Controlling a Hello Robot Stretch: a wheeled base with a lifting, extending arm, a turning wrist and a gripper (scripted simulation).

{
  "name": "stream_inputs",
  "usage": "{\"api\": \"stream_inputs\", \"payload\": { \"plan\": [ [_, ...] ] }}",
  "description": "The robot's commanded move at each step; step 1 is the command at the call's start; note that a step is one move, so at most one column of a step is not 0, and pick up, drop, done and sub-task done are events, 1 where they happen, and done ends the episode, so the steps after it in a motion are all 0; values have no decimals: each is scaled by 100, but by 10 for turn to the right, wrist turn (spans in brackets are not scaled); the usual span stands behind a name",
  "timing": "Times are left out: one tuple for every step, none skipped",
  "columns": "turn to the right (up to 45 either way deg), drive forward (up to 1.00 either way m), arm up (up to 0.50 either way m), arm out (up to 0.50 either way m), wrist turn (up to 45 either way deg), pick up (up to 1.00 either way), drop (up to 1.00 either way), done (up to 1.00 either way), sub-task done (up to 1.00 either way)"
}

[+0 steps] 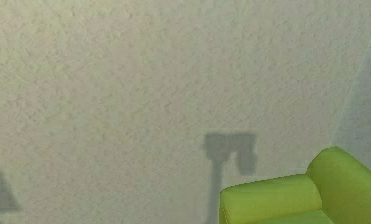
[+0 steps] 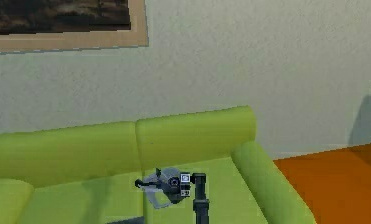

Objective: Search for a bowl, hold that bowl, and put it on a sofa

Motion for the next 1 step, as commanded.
{"api": "stream_inputs", "payload": {
  "plan": [
    [0, 0, 10, 0, 0, 0, 0, 0, 0]
  ]
}}
